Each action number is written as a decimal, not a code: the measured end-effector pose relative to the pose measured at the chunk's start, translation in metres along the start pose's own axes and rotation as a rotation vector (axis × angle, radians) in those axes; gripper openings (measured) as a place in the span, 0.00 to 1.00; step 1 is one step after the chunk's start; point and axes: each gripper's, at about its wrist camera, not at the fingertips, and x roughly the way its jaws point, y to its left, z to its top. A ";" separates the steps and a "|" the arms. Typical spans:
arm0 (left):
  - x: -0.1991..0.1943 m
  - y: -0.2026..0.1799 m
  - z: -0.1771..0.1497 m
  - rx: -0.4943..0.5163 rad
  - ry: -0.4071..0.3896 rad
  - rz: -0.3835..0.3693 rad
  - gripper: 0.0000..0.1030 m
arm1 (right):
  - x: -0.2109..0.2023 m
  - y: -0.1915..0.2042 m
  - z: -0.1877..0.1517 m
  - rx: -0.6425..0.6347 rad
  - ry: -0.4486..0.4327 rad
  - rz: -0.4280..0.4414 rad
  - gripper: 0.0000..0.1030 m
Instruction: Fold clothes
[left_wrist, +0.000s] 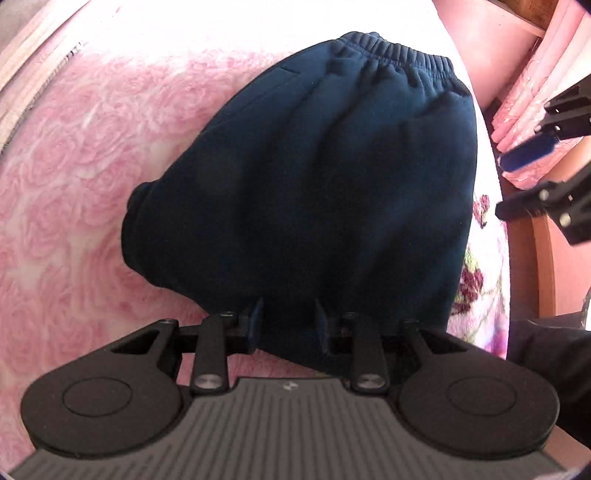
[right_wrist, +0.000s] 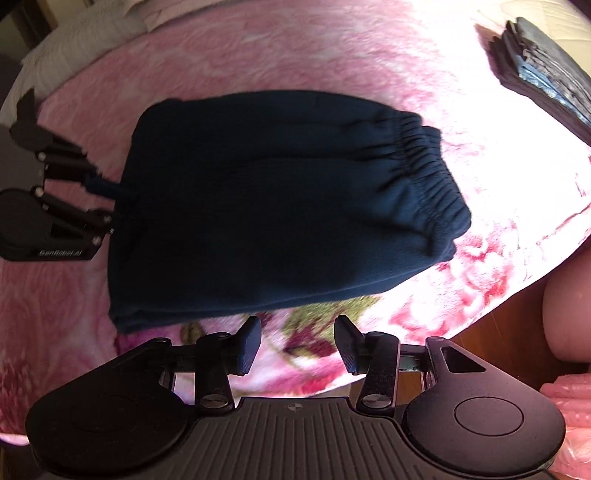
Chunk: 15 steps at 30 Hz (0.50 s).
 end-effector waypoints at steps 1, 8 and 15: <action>-0.002 -0.001 -0.002 -0.004 0.001 0.003 0.25 | -0.002 0.003 0.000 -0.009 0.008 0.001 0.46; -0.024 -0.006 -0.020 -0.036 0.006 0.031 0.25 | -0.022 0.015 -0.001 -0.045 0.021 -0.019 0.46; -0.034 -0.031 -0.024 -0.043 -0.022 0.067 0.28 | -0.032 0.016 -0.004 -0.111 0.035 0.000 0.46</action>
